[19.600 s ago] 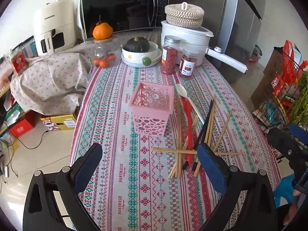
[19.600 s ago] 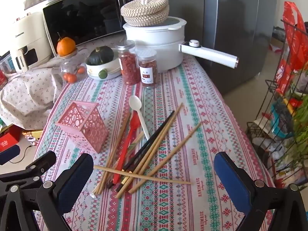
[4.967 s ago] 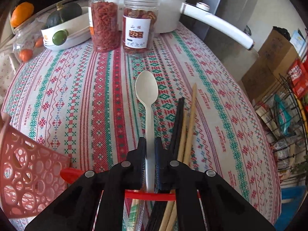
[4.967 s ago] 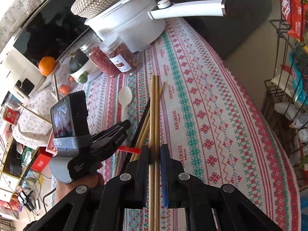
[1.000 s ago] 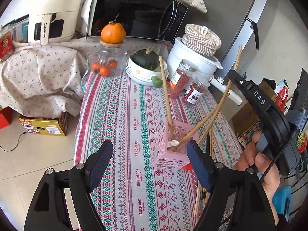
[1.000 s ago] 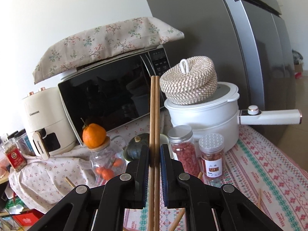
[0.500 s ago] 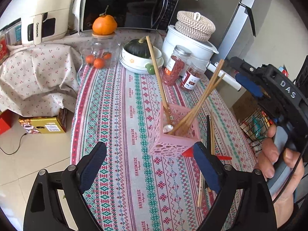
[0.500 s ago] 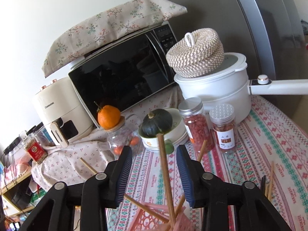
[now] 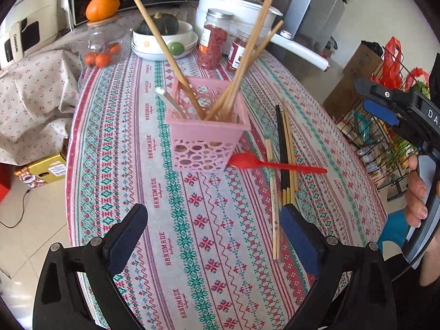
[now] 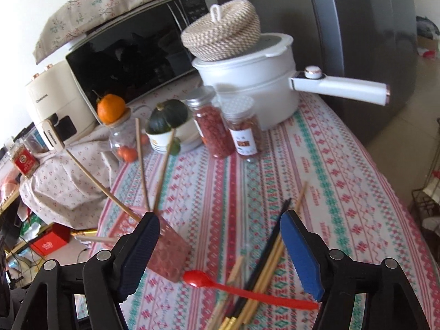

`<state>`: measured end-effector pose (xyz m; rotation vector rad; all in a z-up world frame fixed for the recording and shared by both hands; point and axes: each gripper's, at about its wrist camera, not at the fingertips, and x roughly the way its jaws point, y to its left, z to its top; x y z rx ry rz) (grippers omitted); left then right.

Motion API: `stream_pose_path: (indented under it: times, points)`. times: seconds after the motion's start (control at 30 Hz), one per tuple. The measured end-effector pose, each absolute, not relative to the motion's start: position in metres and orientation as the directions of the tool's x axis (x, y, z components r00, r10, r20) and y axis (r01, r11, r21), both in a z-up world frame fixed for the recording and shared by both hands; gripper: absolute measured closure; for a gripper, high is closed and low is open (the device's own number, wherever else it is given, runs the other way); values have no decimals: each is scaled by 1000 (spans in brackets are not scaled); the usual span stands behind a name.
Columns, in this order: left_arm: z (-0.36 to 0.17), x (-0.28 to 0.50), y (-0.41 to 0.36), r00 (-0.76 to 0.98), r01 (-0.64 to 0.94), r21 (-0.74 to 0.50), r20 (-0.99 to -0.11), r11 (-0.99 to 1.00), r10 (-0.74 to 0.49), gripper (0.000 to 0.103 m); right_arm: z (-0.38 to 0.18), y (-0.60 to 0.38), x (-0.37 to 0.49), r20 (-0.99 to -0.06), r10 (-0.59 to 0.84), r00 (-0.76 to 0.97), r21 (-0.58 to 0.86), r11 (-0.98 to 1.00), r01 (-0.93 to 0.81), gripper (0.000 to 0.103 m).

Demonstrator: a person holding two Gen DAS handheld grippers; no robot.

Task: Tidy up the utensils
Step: 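Move both tools down toward the red spoon and chopstick pile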

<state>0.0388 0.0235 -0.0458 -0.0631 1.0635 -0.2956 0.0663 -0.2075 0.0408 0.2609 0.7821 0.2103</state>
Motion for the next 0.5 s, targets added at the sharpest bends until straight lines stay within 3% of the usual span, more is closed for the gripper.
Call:
stream_pose_path:
  times: [0.43,0.5]
  points:
    - [-84,40,-35,353,273,-170,-898,947,-264,5,-11,-244,63,-871,140,472,162,987,6,23]
    - [-88,44,-42,348,291,-177,-896,940,-277,13,-20,-252,63,-888,150,436,183,982,35,23]
